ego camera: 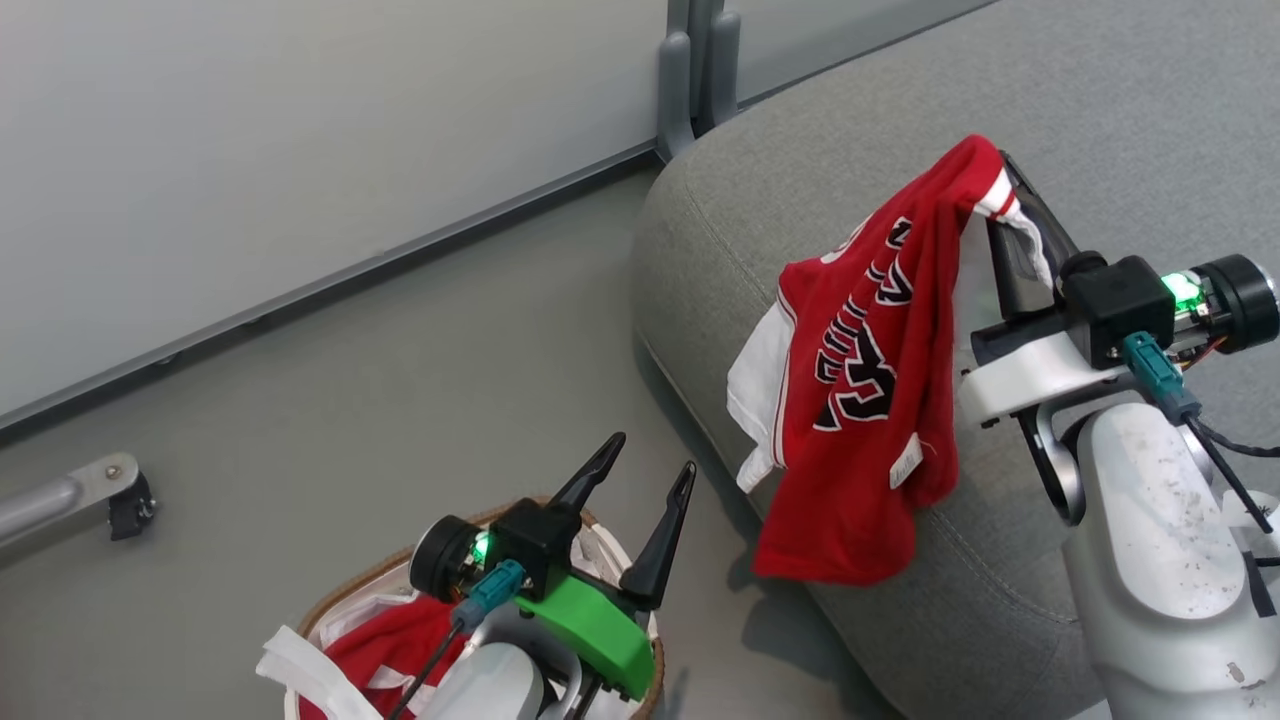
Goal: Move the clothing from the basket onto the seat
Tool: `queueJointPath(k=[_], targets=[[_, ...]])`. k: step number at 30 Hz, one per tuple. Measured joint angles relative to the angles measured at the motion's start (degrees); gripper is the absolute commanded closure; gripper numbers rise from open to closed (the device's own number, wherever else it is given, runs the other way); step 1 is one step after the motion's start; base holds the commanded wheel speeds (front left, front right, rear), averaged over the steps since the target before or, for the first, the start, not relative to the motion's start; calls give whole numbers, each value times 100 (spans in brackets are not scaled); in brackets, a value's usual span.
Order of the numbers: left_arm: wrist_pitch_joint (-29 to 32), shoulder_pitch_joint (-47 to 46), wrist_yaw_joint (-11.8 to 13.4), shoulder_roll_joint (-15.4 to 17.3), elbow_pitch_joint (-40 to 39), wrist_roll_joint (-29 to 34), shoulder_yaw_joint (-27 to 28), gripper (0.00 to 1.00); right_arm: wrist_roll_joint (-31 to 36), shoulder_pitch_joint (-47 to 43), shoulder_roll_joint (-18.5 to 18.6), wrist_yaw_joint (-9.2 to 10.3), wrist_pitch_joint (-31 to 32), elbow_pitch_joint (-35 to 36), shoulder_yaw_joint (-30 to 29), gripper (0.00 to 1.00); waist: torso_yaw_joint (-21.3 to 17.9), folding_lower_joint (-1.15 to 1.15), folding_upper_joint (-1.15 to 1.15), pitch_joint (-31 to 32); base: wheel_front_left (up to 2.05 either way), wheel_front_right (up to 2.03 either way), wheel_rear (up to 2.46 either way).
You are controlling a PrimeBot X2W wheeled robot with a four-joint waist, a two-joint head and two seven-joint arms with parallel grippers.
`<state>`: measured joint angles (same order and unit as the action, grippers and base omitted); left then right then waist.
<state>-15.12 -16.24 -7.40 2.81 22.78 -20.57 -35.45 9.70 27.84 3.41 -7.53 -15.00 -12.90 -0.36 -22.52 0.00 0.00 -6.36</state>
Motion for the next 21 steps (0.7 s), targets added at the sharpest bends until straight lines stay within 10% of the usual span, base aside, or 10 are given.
queueJointPath(k=[21], targets=[[0,-927,0,535,-396,311,31,0,538,3463,1816,0,-1,-522,-699,100,275,0,0,-1601,0,0,0]])
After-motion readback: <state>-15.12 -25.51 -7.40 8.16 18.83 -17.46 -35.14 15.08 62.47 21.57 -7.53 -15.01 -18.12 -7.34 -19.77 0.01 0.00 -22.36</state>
